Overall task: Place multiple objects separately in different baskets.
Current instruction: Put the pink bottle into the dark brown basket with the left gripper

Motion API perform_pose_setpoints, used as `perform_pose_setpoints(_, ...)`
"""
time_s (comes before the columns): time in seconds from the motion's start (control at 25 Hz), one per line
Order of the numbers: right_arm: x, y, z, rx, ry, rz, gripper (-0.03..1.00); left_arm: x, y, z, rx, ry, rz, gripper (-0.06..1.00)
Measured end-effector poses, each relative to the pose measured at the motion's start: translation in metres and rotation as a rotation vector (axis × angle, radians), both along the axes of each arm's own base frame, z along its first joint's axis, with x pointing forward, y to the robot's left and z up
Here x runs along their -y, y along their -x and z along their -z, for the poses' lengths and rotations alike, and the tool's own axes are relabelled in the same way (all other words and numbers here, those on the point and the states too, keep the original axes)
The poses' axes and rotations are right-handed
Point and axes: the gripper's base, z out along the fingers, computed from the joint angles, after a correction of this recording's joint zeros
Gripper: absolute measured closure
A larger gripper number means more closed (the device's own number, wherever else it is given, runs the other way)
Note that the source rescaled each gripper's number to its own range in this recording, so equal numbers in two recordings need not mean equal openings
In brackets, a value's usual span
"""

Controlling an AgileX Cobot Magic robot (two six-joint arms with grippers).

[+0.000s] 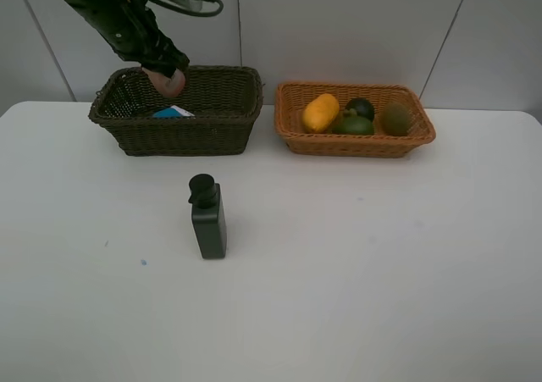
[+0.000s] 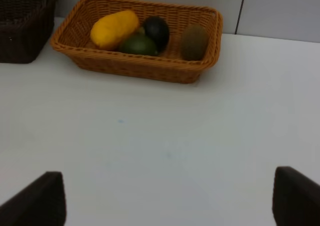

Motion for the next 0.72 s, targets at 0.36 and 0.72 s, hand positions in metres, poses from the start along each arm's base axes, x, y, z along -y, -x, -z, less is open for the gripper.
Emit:
perform_pose_setpoints(0.36,0.0,0.0,0.0,0.0,0.0,0.0,-0.03,0.004,-0.014,0.046,-0.018,-0.003,0.005,0.93)
perform_pose_setpoints(0.72,0.0,0.0,0.0,0.0,0.0,0.0,-0.03,0.005,-0.015,0.046,-0.013,0.015,-0.002,0.93)
